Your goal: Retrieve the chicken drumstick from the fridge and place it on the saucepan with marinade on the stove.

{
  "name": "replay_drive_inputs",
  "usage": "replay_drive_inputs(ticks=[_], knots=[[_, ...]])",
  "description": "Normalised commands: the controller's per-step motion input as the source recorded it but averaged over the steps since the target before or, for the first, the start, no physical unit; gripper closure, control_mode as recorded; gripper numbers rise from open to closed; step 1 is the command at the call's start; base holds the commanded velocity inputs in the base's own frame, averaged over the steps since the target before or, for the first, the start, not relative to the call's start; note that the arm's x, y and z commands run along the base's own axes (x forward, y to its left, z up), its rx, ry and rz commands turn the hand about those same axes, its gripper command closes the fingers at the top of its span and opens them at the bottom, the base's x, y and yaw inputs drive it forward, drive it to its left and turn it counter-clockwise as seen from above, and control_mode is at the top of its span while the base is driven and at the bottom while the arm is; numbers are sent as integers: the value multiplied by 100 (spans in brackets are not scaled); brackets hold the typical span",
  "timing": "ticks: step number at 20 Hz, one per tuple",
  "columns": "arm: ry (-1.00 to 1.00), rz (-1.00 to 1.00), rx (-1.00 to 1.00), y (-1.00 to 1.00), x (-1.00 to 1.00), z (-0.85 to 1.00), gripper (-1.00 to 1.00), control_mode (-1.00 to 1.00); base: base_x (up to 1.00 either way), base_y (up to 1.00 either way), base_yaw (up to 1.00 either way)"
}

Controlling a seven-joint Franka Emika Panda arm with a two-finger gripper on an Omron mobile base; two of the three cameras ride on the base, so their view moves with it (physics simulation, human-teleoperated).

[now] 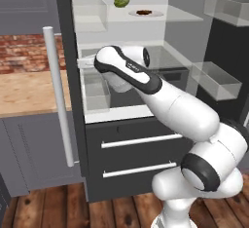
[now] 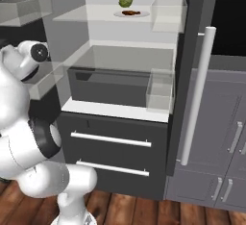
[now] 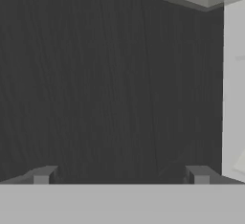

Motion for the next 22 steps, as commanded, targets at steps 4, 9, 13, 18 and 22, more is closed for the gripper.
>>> replay_drive_inputs(ticks=[4, 9, 13, 18, 22], knots=[[-1, -1, 0, 88, 53, -25, -100, -100, 0, 0, 0], [-15, -11, 0, -15, -35, 29, -100, -100, 0, 0, 0], [-16, -10, 0, -63, -76, 58, -100, -100, 0, 0, 0], [2, -5, -9, -74, -34, 60, -100, -100, 0, 0, 0], [33, -2, -15, -65, -21, 53, -100, -100, 0, 0, 0]])
